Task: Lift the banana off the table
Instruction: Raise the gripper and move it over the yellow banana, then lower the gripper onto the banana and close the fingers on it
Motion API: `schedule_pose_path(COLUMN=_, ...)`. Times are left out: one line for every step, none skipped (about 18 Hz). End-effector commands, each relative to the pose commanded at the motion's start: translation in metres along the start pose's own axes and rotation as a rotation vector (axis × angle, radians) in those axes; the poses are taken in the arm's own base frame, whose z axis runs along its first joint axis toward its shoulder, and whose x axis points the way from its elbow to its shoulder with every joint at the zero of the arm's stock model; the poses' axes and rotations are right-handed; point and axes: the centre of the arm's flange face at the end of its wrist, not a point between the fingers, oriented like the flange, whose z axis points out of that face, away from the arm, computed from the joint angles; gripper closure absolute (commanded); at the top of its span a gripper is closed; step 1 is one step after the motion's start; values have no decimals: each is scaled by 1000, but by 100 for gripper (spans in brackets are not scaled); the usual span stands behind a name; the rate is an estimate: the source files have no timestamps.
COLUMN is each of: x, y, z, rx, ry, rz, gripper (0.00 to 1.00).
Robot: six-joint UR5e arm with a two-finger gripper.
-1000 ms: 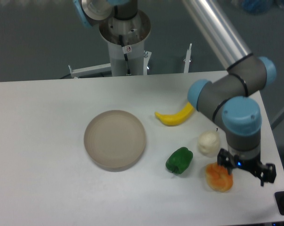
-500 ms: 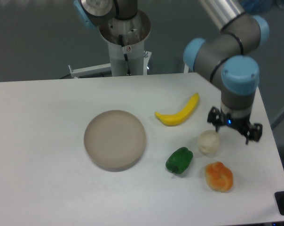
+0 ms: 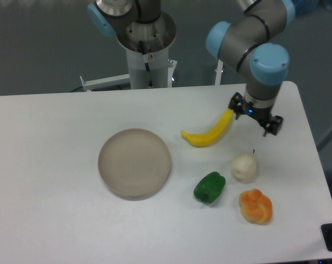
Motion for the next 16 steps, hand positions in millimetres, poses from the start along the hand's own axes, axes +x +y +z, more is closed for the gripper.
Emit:
schedule_pose_path(x=5, y=-3, z=5, rx=6, ry=2, rz=6, gripper=0)
schedule_pose_path(x=10, y=-5, z=12, rx=13, ry=7, rz=7, gripper=0)
schedule_pose_path(x=17, y=-4, z=21, rx=14, ry=18, rz=6, gripper=0)
schedule_pose_path(x=23, y=-4, z=26, rx=14, ry=19, rz=5, gripper=0)
schedule_pose_path(x=27, y=-4, z=30, rx=15, ry=16, rz=5, gripper=0)
schedule_pose_path(x=30, y=-5, z=34, rx=15, ry=12, rz=4, gripper=0)
schedule_pose_path(x=32, y=-4, z=37, rx=15, ry=12, rz=3, gripper=0)
schedule_pose_path(x=35, y=-5, z=42, rx=14, ry=17, rz=3, gripper=0)
schedule_pose_path(x=37, y=-6, z=43, rx=15, ry=11, rz=-8, gripper=0)
schedule_pose_path(x=37, y=-5, z=44, rx=22, ry=8, rz=-30, gripper=0)
schedule_pose_path(x=37, y=-6, z=45, rx=29, ry=9, rz=-52, gripper=0)
schedule_pose_path(x=37, y=-9, z=47, rx=33, ry=13, rz=-62, gripper=0)
schedule_pose_path(x=36, y=-9, z=50, rx=35, ry=12, rz=-64, gripper=0)
schedule_pose_path(x=35, y=-9, z=49, rx=37, ry=1, rz=-65, gripper=0)
schedule_pose_path(x=34, y=-9, z=49, rx=38, ry=-6, rz=-66, gripper=0)
schedule_pose_path(x=34, y=-10, z=51, rx=38, ry=-3, rz=-65, gripper=0)
